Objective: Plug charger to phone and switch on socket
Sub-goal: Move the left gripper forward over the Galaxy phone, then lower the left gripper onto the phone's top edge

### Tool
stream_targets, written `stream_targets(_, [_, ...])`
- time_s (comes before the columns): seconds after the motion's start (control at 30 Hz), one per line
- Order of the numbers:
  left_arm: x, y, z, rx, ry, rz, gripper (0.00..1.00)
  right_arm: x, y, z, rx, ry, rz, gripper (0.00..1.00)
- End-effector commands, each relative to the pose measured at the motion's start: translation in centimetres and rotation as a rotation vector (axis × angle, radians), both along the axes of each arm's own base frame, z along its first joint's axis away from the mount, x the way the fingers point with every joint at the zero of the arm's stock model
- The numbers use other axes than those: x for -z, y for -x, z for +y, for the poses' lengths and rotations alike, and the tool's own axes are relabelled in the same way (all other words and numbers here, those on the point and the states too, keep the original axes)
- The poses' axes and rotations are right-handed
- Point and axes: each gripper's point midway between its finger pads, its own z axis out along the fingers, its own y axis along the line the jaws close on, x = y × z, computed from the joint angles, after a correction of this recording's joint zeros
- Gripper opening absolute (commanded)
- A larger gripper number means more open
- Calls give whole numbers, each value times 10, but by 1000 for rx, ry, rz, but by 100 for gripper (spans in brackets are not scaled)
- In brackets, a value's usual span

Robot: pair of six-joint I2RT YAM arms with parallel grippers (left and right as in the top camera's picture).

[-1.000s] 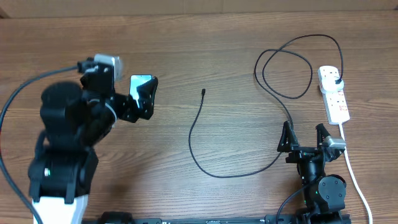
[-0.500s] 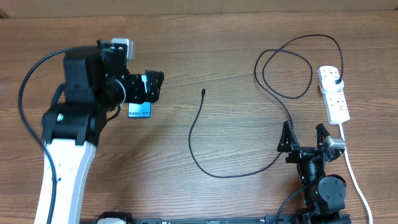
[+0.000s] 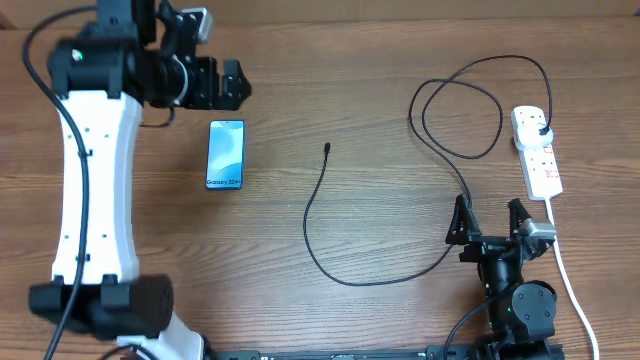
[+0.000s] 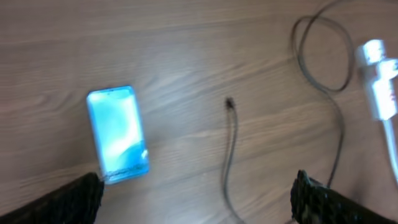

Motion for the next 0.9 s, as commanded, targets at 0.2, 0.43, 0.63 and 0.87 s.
stream_targets(0.2, [19,-1,22,87,-170,40,99,1,0,-3,14,3,-7,100])
stream_targets(0.43, [38,-14,17,71,-136,78,100,1,0,-3,14,2,-7,100])
stream_targets(0.63, [80,-26,47,-140,-241,223,100,1,0,-3,14,3,-7,100])
stream_targets(0.87, [129,-35,47,-124,-252,339,100,1,0,-3,14,3,-7,100])
